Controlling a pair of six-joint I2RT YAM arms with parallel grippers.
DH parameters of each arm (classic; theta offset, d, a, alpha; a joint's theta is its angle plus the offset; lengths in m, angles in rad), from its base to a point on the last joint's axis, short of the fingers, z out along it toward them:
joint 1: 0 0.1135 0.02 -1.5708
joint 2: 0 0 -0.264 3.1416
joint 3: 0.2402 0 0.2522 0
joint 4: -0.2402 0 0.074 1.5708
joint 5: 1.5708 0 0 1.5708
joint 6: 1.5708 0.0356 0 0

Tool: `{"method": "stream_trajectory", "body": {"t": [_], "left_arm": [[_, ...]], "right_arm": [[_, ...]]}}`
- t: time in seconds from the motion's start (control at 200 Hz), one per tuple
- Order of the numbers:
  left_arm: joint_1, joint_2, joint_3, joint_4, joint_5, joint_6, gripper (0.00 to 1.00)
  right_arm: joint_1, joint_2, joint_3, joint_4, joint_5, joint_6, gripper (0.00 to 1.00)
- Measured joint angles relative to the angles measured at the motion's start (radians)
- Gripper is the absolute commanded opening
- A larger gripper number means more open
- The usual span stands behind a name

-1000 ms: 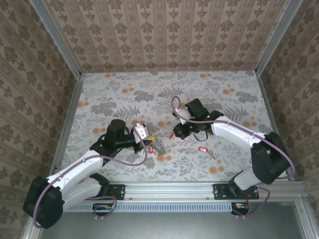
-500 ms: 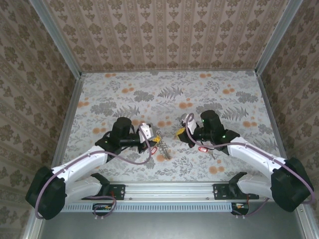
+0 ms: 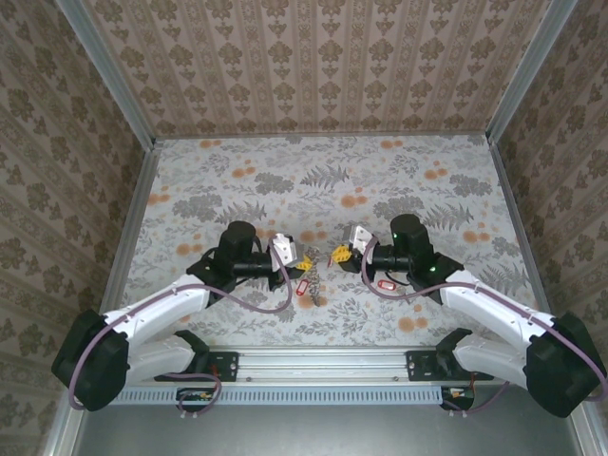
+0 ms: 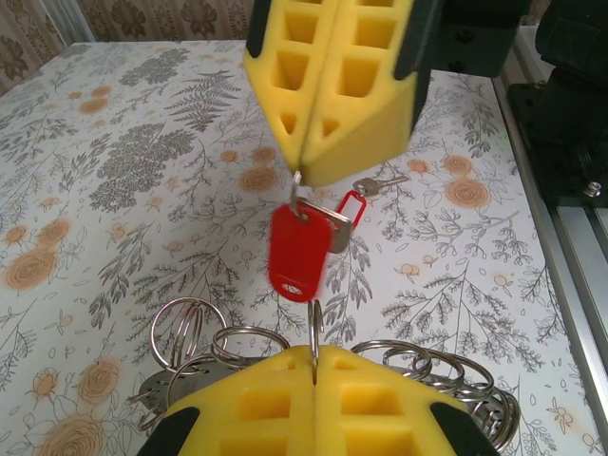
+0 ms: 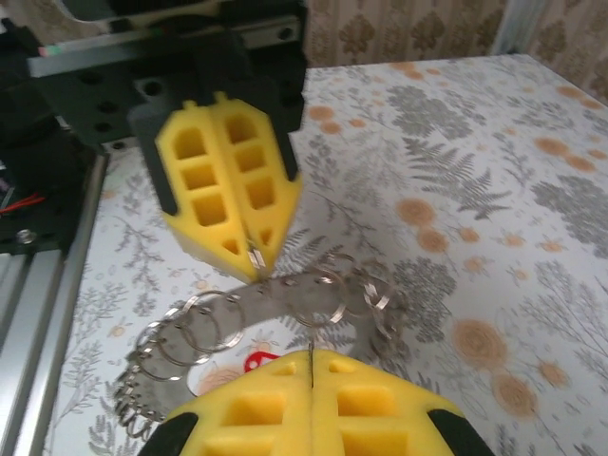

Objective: Put the keys on the keyring

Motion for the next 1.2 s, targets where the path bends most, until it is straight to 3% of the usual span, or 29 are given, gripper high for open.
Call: {"method": "stream_trajectory", "body": {"t": [0.35,1.2], "left_arm": [[-0.015,0.026,0.002,0.036,-0.020,-0.016,0.00],[-0.020,0.040,0.007,0.047,-0.034,-0.024,0.00]], "right_arm": [[0.030,0.043,0.030,0.006,-0.080,-0.007,0.00],[0.083,0.110,0.039,0.085,0.015,0.000,0.00]]}}
